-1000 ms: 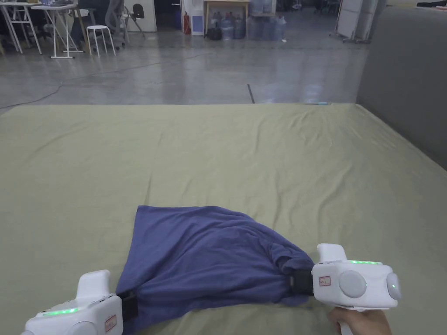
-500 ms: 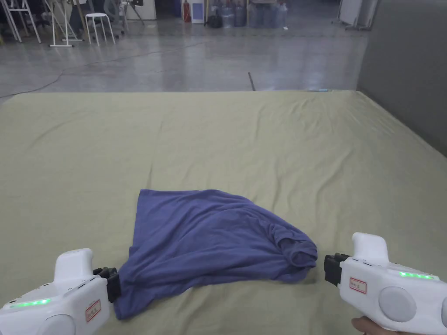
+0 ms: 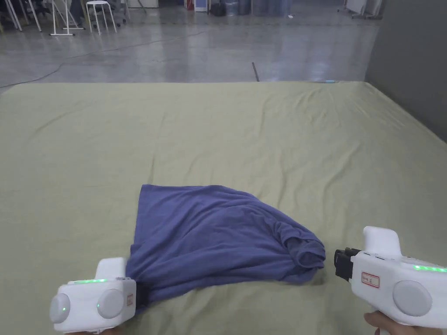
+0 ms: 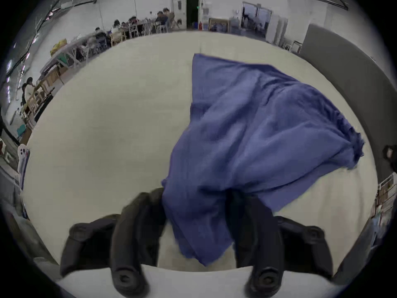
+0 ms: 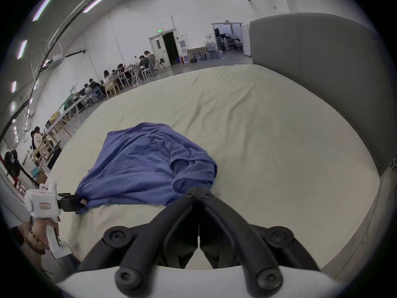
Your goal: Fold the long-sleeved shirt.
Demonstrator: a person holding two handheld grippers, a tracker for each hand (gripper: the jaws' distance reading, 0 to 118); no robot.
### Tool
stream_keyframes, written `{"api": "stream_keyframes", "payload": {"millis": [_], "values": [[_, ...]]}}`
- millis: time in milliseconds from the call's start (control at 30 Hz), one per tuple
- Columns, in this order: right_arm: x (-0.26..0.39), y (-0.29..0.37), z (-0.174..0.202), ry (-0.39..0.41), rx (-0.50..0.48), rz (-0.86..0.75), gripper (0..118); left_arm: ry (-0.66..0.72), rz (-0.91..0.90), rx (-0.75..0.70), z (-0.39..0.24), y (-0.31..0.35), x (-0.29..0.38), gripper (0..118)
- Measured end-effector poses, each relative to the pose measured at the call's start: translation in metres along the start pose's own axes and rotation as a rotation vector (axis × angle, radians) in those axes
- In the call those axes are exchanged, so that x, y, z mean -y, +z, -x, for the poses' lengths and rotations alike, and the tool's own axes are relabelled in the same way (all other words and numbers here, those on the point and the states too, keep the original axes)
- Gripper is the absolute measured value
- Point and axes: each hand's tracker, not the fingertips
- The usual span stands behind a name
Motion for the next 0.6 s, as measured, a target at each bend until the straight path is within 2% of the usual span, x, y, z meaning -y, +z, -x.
{"api": "stream_keyframes", "payload": {"millis": [33, 67, 133, 233, 267, 300, 333, 367, 467, 533, 600], "values": [[-0.008, -0.007, -0.002, 0.015, 0.001, 0.002, 2, -0.013, -0.041, -0.046, 0.027, 0.002, -0.026, 22], [-0.016, -0.010, -0.001, 0.030, 0.003, -0.001, 2, -0.040, -0.049, -0.013, 0.006, 0.003, -0.030, 9], [-0.036, -0.019, 0.000, 0.054, -0.002, -0.013, 2, 0.014, -0.098, 0.089, -0.041, 0.016, -0.062, 9], [-0.080, -0.057, 0.005, 0.098, -0.002, -0.003, 5, -0.013, -0.102, 0.045, -0.014, 0.017, -0.073, 9], [-0.095, -0.076, 0.006, 0.118, -0.029, 0.022, 12, -0.011, -0.107, 0.051, -0.019, 0.019, -0.077, 9], [-0.110, -0.097, 0.010, 0.135, -0.040, 0.051, 31, -0.008, -0.108, 0.060, -0.024, 0.021, -0.080, 9], [-0.122, -0.120, 0.012, 0.148, -0.062, 0.098, 70, -0.001, -0.110, 0.066, -0.025, 0.025, -0.081, 9], [-0.130, -0.144, 0.015, 0.161, -0.071, 0.145, 97, 0.006, -0.113, 0.069, -0.027, 0.025, -0.083, 9], [-0.144, -0.208, 0.027, 0.250, -0.031, 0.219, 94, 0.019, -0.113, 0.086, -0.036, 0.028, -0.083, 9], [-0.141, -0.240, 0.034, 0.271, -0.027, 0.287, 92, 0.037, -0.104, 0.095, -0.042, 0.029, -0.078, 9], [-0.131, -0.258, 0.045, 0.251, -0.063, 0.361, 77, 0.054, -0.101, 0.102, -0.046, 0.031, -0.075, 9]]}}
